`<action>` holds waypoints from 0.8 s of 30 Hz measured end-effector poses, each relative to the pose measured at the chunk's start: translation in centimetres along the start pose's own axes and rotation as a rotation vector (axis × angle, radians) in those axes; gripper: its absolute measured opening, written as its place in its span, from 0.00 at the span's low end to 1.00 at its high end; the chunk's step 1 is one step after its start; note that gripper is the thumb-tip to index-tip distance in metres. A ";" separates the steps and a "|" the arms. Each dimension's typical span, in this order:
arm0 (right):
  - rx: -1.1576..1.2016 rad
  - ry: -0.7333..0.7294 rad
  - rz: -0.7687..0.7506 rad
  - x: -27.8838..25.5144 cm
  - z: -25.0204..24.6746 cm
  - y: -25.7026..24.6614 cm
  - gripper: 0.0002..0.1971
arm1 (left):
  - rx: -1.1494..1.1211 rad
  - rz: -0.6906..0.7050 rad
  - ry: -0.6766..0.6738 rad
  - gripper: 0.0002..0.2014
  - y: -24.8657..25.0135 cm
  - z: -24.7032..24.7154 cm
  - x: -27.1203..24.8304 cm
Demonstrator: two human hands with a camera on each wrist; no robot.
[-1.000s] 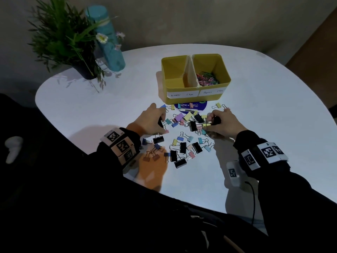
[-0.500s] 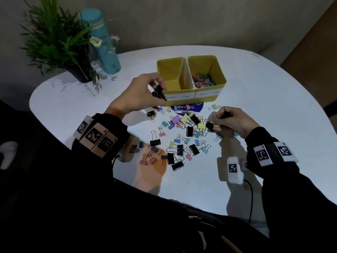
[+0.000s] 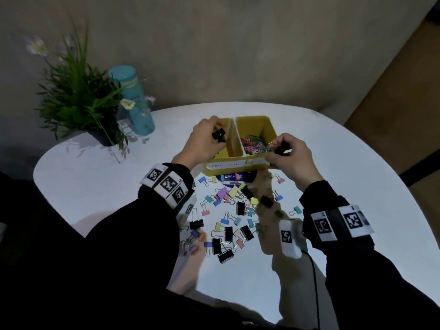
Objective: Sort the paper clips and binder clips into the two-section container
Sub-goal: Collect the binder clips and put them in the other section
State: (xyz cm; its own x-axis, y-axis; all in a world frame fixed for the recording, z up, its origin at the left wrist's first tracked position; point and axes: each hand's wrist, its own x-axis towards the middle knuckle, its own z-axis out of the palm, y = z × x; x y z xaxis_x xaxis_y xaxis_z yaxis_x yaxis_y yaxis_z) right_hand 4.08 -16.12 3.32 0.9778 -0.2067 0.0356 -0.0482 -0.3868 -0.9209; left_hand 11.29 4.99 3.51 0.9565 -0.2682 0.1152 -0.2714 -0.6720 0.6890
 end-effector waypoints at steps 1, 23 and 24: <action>0.010 0.015 -0.014 0.5 0.8 -0.6 0.11 | 0.006 -0.008 -0.022 0.22 -0.3 0.1 0.0; -0.426 0.203 -0.074 3.4 0.6 0.5 0.14 | -0.298 -0.560 0.073 0.15 -3.4 1.2 -2.6; -0.490 0.216 0.002 2.9 -0.3 1.7 0.15 | -0.327 -0.558 0.059 0.12 -3.1 1.3 -2.5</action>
State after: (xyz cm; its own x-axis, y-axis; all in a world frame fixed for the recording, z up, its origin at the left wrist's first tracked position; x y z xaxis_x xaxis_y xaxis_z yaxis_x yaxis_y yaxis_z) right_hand 6.77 -17.64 2.00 0.9159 -0.3680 0.1605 -0.1901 -0.7496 -0.6340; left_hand 9.58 6.91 0.15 0.9510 0.1051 -0.2909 0.3062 -0.4525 0.8376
